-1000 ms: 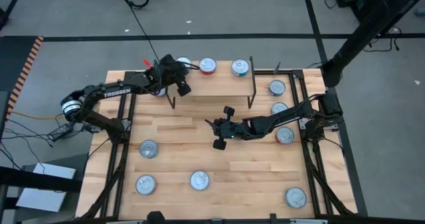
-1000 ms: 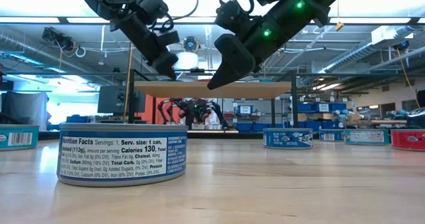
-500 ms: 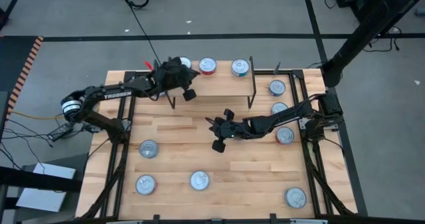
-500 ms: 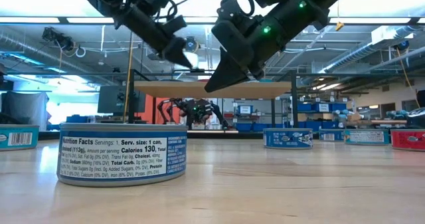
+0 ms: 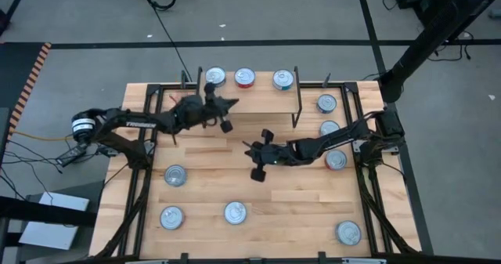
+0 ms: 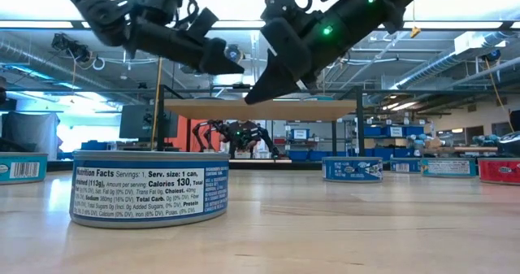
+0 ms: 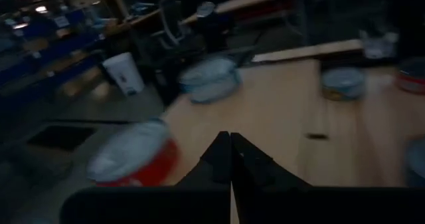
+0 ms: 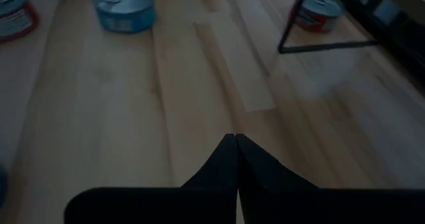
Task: Stack canned seafood by type on shelf
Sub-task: Stack the yellow blue tuna can on top of the yellow blue tuna can on the shelf
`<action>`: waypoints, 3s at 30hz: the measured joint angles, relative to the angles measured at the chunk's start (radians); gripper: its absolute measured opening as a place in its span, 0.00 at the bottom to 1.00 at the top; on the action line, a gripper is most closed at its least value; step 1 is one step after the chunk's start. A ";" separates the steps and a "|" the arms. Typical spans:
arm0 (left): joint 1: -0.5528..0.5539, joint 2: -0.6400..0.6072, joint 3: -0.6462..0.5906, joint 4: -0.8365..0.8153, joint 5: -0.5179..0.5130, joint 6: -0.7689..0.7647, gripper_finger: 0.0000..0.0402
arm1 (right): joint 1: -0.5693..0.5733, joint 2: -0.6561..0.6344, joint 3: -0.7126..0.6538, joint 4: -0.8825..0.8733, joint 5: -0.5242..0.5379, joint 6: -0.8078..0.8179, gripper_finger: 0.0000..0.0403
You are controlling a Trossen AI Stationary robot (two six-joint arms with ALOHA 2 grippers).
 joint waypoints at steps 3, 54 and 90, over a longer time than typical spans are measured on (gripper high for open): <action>-0.040 -0.009 -0.041 0.021 0.002 -0.002 0.01 | 0.016 0.000 0.000 -0.004 0.002 -0.031 0.01; -0.476 -0.027 -0.061 -0.142 -0.080 -0.089 0.00 | 0.279 -0.228 0.006 -0.936 -0.004 0.454 0.01; -0.614 -0.027 -0.366 0.302 -0.150 -0.176 0.00 | 0.021 -0.393 -0.248 -1.276 0.208 1.095 0.01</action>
